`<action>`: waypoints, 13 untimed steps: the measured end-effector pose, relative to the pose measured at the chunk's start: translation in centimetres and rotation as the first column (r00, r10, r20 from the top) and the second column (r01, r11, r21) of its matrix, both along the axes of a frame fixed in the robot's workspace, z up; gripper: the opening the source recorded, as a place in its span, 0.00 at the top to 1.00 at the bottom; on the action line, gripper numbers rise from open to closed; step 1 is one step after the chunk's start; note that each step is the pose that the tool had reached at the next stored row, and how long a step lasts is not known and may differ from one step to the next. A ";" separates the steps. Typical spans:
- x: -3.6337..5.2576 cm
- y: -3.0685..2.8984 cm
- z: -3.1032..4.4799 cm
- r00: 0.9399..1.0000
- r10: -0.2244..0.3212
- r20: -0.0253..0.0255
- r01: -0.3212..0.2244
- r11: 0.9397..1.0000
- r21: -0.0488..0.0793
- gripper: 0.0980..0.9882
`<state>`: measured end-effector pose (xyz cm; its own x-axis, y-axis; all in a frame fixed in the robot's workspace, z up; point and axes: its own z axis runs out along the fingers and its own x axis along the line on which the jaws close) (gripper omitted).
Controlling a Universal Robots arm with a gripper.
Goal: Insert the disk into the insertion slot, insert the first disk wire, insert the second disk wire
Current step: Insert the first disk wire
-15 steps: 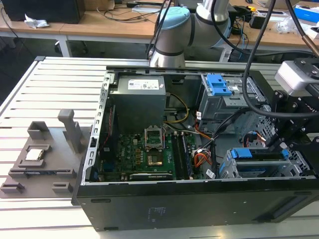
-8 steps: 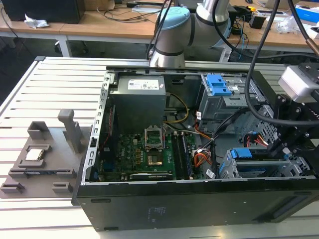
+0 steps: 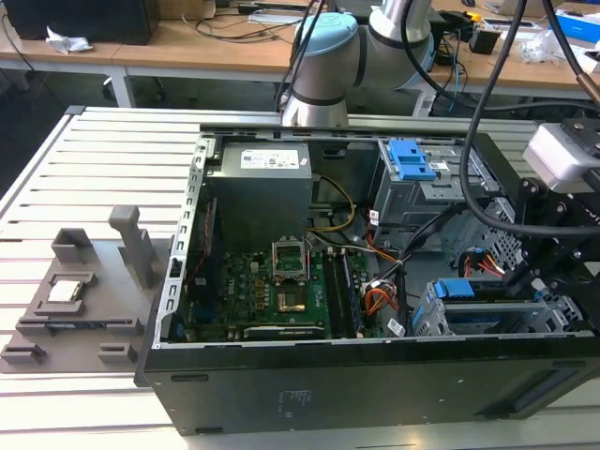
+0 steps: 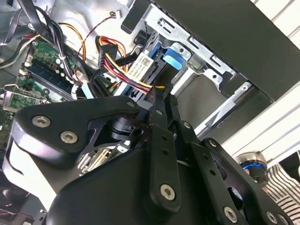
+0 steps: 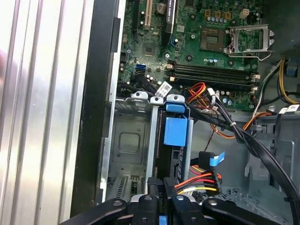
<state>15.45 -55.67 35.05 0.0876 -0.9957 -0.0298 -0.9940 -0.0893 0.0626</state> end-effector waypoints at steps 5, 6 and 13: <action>0.00 0.01 -0.01 1.000 -0.011 0.000 0.011 1.000 0.000 0.93; 0.00 0.01 -0.01 1.000 -0.011 0.000 0.011 1.000 0.000 0.93; -0.01 0.55 -0.01 1.000 -0.011 0.000 0.011 1.000 0.000 0.93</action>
<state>15.44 -55.13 35.04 0.0769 -0.9966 -0.0299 -0.9949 -0.0786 0.0626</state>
